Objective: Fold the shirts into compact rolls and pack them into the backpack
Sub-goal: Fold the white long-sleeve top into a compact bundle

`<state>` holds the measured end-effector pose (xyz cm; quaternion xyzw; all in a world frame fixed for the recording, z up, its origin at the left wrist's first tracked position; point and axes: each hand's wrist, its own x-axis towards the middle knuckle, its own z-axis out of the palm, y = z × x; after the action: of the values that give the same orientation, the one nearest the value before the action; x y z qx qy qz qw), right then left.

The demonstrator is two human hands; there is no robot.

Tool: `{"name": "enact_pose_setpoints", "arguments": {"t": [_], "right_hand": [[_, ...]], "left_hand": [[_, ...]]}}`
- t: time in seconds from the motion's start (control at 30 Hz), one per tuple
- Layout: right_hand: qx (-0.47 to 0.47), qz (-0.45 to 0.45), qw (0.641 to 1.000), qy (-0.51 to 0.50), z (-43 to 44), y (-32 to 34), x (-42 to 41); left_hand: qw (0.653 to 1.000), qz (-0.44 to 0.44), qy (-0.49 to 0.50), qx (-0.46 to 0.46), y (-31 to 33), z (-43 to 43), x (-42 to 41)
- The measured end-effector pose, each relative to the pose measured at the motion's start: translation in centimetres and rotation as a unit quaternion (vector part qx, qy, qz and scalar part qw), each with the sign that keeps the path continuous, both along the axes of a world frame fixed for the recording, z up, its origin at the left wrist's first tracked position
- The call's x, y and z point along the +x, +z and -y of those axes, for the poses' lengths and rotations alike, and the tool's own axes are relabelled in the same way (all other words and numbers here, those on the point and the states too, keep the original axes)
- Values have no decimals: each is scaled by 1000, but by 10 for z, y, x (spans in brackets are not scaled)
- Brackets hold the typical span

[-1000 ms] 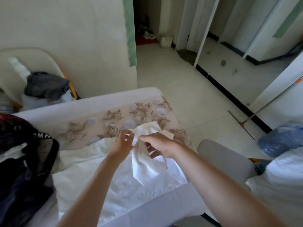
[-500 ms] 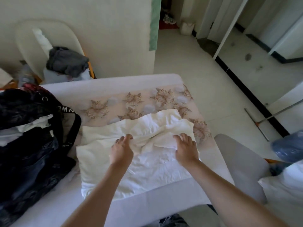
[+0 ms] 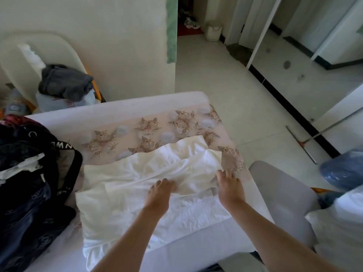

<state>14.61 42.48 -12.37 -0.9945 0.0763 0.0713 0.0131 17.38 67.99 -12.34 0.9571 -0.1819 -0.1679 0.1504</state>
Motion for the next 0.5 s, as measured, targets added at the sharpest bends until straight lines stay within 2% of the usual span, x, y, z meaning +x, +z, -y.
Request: {"name": "enact_pose_setpoints", "arguments": {"t": [0.1, 0.17, 0.23, 0.3, 0.33, 0.4, 0.5], "right_hand": [[63, 54, 996, 29, 10, 1, 2], [88, 62, 991, 76, 11, 5, -1], [89, 15, 987, 136, 12, 4, -7], [121, -41, 983, 132, 17, -1, -10], [150, -61, 981, 104, 20, -1, -13], [203, -39, 978, 31, 25, -1, -19], [218, -29, 975, -40, 33, -1, -24]], "left_hand": [[998, 3, 45, -31, 4, -13, 10], [997, -66, 28, 35, 21, -20, 16], [974, -153, -74, 150, 37, -19, 22], [961, -172, -112, 188, 42, -7, 29], [968, -154, -102, 169, 42, 4, 32], [991, -96, -52, 80, 40, 34, 44], [998, -35, -22, -39, 39, 90, 63]]}}
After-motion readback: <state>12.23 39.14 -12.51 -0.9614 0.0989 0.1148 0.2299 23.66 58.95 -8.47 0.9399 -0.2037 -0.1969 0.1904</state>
